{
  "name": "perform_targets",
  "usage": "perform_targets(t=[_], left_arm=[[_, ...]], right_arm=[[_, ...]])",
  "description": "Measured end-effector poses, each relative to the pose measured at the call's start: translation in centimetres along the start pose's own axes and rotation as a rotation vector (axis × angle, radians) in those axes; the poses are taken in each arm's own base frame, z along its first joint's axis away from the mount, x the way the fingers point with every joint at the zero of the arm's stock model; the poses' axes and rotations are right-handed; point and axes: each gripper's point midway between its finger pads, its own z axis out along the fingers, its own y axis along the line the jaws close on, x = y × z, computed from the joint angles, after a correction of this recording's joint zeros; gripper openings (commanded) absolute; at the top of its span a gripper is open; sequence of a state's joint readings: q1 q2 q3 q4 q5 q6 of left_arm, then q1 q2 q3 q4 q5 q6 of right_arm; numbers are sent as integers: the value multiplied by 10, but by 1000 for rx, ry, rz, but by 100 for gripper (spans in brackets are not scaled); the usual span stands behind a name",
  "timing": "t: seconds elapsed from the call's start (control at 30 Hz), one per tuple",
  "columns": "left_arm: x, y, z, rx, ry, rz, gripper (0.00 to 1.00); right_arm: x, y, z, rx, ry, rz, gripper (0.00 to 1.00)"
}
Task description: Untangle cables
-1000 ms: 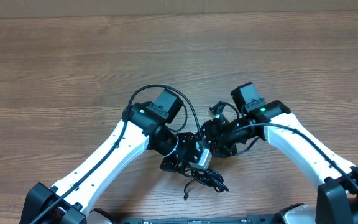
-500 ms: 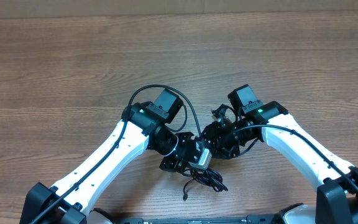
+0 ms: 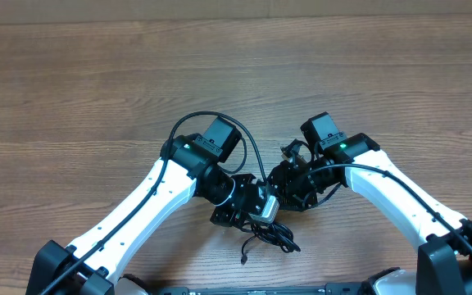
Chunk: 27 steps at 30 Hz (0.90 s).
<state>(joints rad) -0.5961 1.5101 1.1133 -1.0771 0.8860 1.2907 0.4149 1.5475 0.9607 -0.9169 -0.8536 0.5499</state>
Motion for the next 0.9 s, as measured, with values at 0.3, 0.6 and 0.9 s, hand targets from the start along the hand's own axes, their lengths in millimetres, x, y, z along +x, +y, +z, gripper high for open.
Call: perform_targets(t=[0.3, 0.6, 0.9], left_arm=[[0, 0, 0, 0, 0, 0, 4], [0, 0, 0, -1, 0, 1, 4], [-1, 0, 0, -1, -4, 2, 4]], right_arm=[[3, 4, 0, -24, 19, 17, 45], [12, 8, 10, -5, 42, 25, 38], [2, 3, 15, 53, -17, 31, 4]])
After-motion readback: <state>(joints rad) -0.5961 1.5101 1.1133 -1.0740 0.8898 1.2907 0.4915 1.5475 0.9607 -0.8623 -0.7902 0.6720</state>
